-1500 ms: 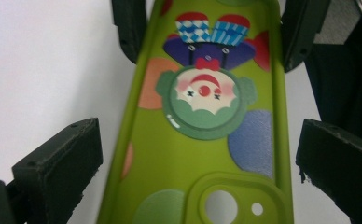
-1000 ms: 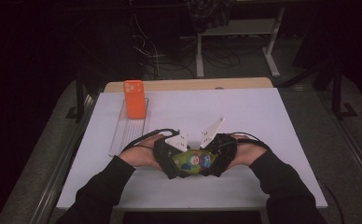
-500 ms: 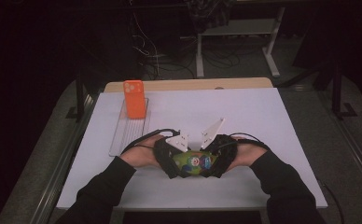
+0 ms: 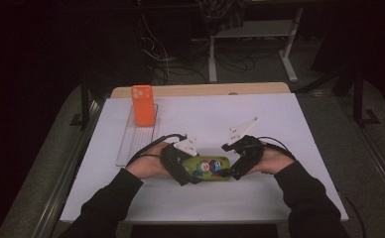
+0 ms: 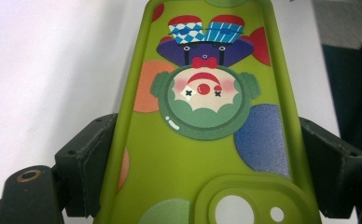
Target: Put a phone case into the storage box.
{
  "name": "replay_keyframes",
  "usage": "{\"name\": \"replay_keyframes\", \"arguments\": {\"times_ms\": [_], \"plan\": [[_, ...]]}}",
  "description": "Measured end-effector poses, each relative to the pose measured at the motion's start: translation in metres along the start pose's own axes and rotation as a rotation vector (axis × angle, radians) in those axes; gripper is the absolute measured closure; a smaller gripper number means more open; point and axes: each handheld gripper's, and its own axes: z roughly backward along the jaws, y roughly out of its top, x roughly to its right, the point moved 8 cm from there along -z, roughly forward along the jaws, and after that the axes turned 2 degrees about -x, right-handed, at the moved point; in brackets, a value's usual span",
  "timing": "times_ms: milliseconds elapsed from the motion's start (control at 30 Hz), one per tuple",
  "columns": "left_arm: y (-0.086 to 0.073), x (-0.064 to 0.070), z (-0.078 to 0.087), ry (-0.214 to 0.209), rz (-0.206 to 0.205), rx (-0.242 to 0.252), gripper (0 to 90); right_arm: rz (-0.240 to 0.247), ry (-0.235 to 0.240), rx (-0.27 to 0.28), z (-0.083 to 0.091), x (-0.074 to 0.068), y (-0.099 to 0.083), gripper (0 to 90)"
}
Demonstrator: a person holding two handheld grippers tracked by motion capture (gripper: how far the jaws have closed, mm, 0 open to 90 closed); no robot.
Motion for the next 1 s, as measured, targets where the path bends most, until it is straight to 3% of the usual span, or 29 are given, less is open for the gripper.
{"name": "replay_keyframes", "arguments": {"times_ms": [133,200,333,567,600,633,933,1000], "plan": [[-0.003,-0.009,-0.001,0.08,0.053,-0.018,14.8,-0.118,-0.083,0.025,0.003,0.012,-0.007,6.1],[-0.003,-0.012,-0.001,0.096,0.112,0.0,14.8,-0.165,-0.109,0.039,0.005,0.014,-0.011,5.3],[-0.004,-0.018,-0.001,0.144,0.157,-0.003,14.8,-0.213,-0.184,0.043,0.006,0.02,-0.02,3.8],[-0.004,-0.023,0.0,0.198,0.232,0.007,14.9,-0.295,-0.242,0.085,0.002,0.021,-0.03,3.5],[-0.004,-0.022,-0.001,0.202,0.259,0.014,14.9,-0.302,-0.248,0.09,0.001,0.021,-0.031,3.5],[-0.005,-0.024,0.0,0.212,0.247,-0.011,14.9,-0.313,-0.255,0.095,-0.002,0.02,-0.032,3.4],[-0.002,-0.026,0.001,0.26,0.266,0.008,14.9,-0.368,-0.32,0.082,-0.023,0.014,-0.041,1.9],[-0.001,-0.026,0.002,0.259,0.275,0.016,14.9,-0.359,-0.327,0.075,-0.025,0.014,-0.042,2.0]]}}
